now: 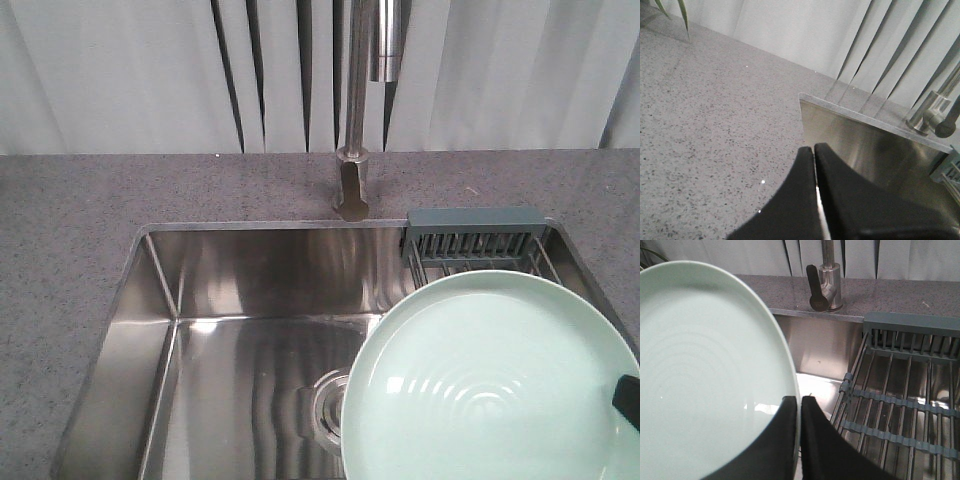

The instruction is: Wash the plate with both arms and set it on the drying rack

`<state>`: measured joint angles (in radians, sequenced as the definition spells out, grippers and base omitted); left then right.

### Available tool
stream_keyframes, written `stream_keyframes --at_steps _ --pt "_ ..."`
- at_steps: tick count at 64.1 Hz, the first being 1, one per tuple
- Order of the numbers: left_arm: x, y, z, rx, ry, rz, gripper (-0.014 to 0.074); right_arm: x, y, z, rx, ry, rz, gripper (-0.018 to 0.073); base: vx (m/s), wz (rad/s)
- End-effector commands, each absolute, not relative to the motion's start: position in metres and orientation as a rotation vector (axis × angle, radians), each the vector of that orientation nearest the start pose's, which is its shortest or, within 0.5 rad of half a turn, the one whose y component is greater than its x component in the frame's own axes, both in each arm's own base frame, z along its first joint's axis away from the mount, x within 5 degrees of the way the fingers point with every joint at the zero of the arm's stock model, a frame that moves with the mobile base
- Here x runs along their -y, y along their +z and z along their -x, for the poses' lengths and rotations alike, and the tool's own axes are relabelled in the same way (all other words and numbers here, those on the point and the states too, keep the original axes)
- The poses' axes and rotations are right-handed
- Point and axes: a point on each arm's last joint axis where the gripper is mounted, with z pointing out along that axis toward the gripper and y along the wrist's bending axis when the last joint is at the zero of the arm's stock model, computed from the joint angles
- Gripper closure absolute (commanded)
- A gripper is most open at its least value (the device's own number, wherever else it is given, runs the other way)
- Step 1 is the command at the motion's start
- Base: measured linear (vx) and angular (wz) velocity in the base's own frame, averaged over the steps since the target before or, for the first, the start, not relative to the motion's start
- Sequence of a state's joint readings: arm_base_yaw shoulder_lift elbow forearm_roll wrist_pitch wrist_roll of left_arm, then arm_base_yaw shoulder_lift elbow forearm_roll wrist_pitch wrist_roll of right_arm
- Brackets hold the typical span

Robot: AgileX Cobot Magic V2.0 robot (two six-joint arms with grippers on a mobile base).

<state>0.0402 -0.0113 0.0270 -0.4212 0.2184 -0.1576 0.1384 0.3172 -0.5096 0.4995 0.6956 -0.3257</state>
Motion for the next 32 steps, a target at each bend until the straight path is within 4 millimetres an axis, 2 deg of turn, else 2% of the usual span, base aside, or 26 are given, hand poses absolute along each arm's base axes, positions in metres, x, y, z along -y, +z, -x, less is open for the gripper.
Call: stream_keyframes --at_steps 1,7,17,22,32 --pt "0.0042 0.2021 -0.0545 -1.546 -0.511 0.473 0.0603 -0.0347 0.3218 -0.0577 -1.830 0.441 0.235 0.0561 0.00 0.00" --pt "0.0046 0.2023 -0.0545 -1.537 -0.551 0.506 0.0603 -0.0346 0.3219 -0.0578 -1.829 0.440 0.235 0.0561 0.00 0.00" --pt "0.0069 0.2067 -0.0540 -1.446 -0.842 0.748 0.0603 -0.0345 0.3221 -0.0579 -1.827 0.440 0.233 0.0561 0.00 0.00" --pt "0.0076 0.2070 -0.0540 -1.420 -0.919 0.810 0.0603 -0.0345 0.3221 -0.0579 -1.827 0.440 0.233 0.0561 0.00 0.00" --pt "0.0068 0.2081 -0.0540 -1.401 -0.928 0.821 0.0603 -0.0345 0.3221 -0.0579 -1.827 0.440 0.233 0.0561 0.00 0.00"
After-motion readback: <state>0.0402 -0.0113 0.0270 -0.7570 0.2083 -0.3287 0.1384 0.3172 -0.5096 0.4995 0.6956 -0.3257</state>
